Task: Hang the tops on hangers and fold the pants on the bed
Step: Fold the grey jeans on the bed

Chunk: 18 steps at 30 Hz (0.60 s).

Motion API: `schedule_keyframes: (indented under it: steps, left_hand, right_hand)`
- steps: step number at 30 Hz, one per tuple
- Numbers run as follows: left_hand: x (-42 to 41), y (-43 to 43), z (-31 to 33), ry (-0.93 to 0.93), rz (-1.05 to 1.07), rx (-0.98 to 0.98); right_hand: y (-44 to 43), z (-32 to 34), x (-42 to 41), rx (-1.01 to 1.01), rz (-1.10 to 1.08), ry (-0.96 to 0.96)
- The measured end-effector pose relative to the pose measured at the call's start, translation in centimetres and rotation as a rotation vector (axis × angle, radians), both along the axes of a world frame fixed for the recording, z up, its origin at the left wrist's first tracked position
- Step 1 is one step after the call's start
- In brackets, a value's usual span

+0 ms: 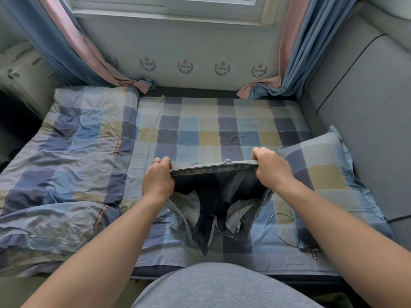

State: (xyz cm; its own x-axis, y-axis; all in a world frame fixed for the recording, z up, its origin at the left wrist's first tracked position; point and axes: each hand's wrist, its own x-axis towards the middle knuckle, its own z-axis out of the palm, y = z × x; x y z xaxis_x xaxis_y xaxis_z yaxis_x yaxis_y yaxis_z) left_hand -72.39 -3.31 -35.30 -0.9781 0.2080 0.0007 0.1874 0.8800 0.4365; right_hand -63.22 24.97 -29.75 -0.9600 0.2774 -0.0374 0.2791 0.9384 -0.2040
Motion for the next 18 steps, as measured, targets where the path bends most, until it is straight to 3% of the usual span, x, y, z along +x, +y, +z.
schedule_keyframes:
  steps: [3, 9, 15, 18]
  left_hand:
    - [-0.6, -1.0, -0.5, -0.007, 0.058, -0.034]
    - [-2.0, -5.9, -3.3, -0.110, 0.256, -0.079]
    - [-1.3, -9.9, -5.6, -0.402, 0.432, -0.057]
    - [-0.6, -10.6, -6.5, -0.711, 0.616, 0.234]
  right_hand:
    - [1.0, -1.2, 0.4, 0.080, -0.066, 0.036]
    - [4.7, -3.0, 2.2, 0.042, -0.279, -0.009]
    - [6.6, -4.5, 3.4, -0.095, -0.443, -0.047]
    - [6.8, -4.9, 3.4, -0.250, -0.528, -0.132]
